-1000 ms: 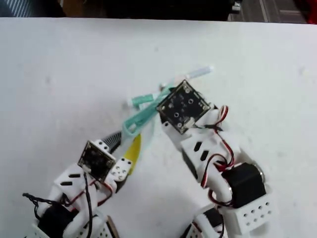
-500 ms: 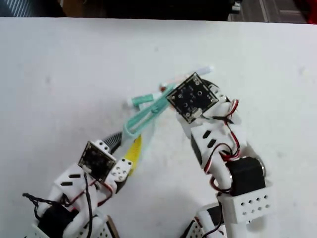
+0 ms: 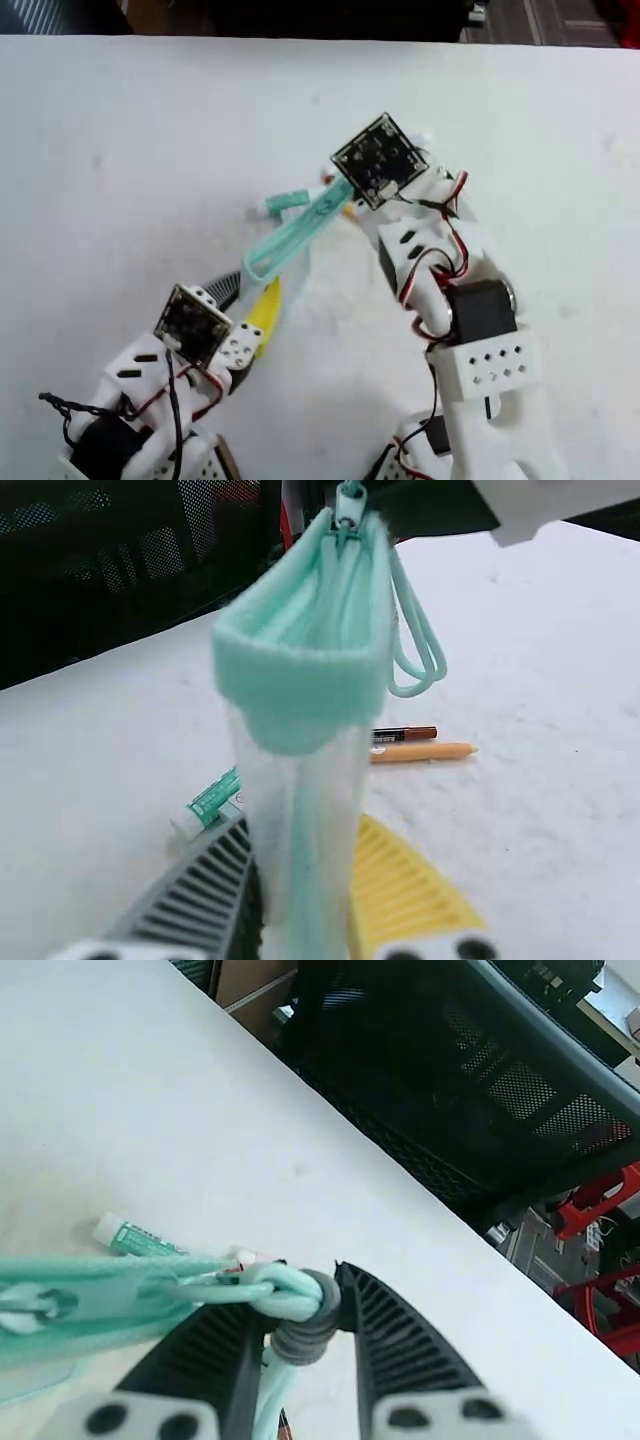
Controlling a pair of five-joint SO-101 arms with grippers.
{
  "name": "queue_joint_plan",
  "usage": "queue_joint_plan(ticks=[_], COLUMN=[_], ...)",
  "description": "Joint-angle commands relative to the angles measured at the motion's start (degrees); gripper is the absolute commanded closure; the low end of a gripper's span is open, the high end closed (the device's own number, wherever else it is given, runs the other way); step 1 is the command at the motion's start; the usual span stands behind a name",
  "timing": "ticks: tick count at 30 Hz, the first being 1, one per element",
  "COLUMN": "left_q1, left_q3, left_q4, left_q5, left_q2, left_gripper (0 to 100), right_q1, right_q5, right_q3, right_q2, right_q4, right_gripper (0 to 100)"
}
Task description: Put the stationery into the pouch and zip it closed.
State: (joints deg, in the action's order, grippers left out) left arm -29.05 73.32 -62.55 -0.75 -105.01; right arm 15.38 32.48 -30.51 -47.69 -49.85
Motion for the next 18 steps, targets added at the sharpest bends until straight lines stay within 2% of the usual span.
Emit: queue_joint_plan(ticks=[1,11,14,16,18], left_q1=[-0.2,-0.1,-0.1,-0.1,0.0], left_q3=[-1.8,-1.8,-1.8,-1.8,-1.7], left_q4=[-1.9,-1.9,-2.0,-1.9,-1.8], left_q5=[-0.3,-0.4,-0.4,-0.4,-0.4], left_q2=[0.3,0.3,0.3,0.3,0.3], left_gripper=[98,98,98,98,98], right_q1=[-3.0,-4.0,-3.4,-2.8,-1.1], right_q5=[-0.1,-0.1,-3.3,-5.3,-6.0], right_q3=[0.5,0.5,0.5,0.5,0.4], right_q2=[0.1,-0.3,-0.5,-1.8,-4.3], right_q4=[1.9,1.5,0.3,-2.2,-4.2], right_gripper=[98.1,98.1,97.2,89.3,73.4])
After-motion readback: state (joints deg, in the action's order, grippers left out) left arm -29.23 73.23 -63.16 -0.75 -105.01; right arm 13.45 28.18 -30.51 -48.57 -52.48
